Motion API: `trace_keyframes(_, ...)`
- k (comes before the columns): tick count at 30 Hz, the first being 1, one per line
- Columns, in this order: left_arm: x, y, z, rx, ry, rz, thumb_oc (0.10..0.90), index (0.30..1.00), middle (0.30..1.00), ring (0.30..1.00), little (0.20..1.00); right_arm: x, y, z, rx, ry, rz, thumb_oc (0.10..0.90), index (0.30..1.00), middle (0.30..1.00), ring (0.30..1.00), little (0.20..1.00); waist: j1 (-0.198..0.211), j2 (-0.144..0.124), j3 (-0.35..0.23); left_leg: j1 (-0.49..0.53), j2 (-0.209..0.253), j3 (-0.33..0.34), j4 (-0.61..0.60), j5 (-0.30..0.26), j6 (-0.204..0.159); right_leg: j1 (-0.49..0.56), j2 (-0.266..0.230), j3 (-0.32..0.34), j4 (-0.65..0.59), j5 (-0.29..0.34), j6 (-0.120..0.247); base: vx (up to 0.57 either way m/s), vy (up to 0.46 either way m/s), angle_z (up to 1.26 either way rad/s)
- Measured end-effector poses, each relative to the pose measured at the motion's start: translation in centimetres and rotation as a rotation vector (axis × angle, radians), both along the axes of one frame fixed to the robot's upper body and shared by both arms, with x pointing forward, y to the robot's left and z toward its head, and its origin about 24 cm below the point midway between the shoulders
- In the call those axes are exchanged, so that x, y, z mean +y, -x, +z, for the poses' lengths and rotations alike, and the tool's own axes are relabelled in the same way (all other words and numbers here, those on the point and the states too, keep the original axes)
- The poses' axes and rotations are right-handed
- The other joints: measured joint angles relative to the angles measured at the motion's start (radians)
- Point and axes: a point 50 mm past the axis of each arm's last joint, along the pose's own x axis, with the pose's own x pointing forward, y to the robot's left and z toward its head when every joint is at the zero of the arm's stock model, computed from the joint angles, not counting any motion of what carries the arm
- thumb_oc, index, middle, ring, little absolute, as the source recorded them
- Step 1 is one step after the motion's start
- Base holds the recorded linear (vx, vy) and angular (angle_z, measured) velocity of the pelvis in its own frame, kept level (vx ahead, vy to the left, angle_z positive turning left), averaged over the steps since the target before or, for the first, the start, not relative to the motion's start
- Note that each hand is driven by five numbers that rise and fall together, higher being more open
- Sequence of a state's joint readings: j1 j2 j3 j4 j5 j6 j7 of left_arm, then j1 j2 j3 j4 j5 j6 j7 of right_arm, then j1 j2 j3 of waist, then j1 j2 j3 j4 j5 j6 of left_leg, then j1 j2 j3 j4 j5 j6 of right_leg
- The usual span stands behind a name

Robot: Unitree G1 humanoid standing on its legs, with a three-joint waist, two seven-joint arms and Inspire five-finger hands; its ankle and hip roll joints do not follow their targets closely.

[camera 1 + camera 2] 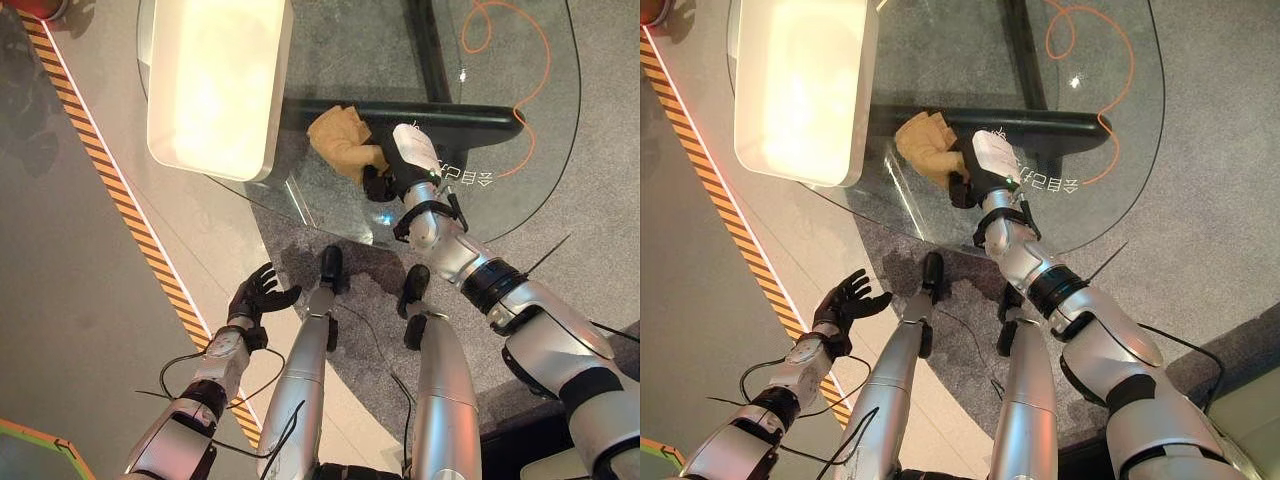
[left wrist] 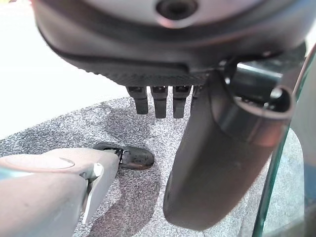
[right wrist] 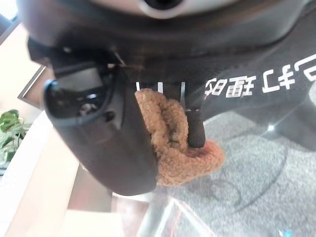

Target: Wipe the table with a cloth and put it in the basket.

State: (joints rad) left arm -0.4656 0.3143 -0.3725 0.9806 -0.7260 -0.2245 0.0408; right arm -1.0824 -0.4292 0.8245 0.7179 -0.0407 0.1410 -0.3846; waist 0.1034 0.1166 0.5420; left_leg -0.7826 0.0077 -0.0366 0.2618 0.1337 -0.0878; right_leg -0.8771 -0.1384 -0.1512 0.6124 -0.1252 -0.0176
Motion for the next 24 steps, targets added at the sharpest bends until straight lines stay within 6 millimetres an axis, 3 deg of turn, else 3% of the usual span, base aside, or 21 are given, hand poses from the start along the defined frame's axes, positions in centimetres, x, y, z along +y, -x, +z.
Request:
trace_keyframes(19, -0.1, -0.1, 0.1, -0.003, 0.007, 0.015, 0.800, 0.900, 0.900, 0.900, 0.900, 0.5, 0.2, -1.0, 0.051, 0.076, 0.044, 0.100, 0.300, 0.300, 0.300, 0.200, -0.001, 0.000, 0.000, 0.011, 0.001, 0.000, -0.001, 0.003, -0.004, 0.003, -0.001, 0.001, 0.013, -0.005, -0.007, 0.00, 0.000, 0.00)
trace_keyframes(24, 0.3, -0.4, 0.6, -0.038, 0.128, 0.157, 0.800, 0.900, 0.900, 0.900, 0.900, 0.3, 0.1, -1.1, 0.042, 0.065, 0.025, 0.100, 0.300, 0.300, 0.300, 0.200, 0.003, 0.000, 0.000, 0.018, 0.001, -0.001, -0.001, 0.004, -0.004, 0.010, -0.001, 0.001, 0.015, -0.005, -0.007, 0.00, 0.000, 0.00)
